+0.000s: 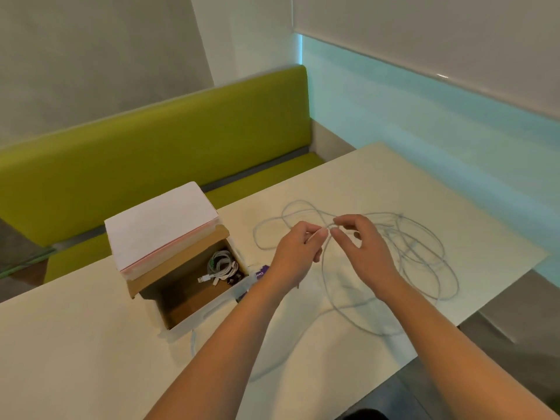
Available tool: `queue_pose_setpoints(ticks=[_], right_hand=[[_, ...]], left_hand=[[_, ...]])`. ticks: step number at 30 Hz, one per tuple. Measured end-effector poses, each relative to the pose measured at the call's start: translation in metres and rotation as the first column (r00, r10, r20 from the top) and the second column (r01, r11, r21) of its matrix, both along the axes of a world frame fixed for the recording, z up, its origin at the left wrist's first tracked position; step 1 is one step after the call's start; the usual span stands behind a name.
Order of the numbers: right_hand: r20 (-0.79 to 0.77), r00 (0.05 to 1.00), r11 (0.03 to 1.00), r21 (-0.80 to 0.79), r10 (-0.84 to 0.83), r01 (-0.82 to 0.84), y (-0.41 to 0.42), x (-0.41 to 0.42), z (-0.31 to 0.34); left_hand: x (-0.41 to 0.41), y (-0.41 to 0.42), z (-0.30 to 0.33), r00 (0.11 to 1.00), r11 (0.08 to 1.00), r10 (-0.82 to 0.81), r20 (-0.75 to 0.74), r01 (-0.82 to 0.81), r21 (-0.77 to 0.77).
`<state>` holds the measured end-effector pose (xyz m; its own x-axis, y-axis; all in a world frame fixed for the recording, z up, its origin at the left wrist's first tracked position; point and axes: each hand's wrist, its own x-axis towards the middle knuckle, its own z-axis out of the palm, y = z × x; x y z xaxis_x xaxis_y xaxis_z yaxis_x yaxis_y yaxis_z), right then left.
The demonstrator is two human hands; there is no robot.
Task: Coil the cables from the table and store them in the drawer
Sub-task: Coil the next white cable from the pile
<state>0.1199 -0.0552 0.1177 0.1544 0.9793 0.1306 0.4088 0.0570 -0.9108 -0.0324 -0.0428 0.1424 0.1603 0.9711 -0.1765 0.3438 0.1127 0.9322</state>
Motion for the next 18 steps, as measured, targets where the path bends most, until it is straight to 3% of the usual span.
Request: queue_pose_setpoints(ticks=[4,8,11,16,18], right_hand=[[-0.07,0.997,0.998,-0.057,-0.038,0.034,0.007,0.026,0.018],[-0.126,0.982,0.975,-0.159,0.138,-0.157,0.01,0.042,0.023],[-0.128,0.989,0.984,-0.151,0.074,-0.093,0.011,0.048,0.024],[-0.217,0.973,0.993,-0.103,-0.074,0.052,0.019,0.058,0.029],[-0.227,0.965,0.989,-0.094,-0.132,0.113,0.025,0.062,0.028]], left_hand=[[0.011,0.002,0.004,0.994,0.995,-0.006,0.106,0.016,-0.101],[0.024,0.002,0.012,0.962,0.984,0.019,0.274,0.03,-0.173],[0.035,0.004,0.016,0.902,0.971,0.037,0.431,0.069,-0.228],[0.052,0.007,0.02,0.944,0.978,-0.026,0.328,0.091,-0.186],[0.06,0.011,0.023,0.934,0.974,-0.028,0.356,0.106,-0.2]])
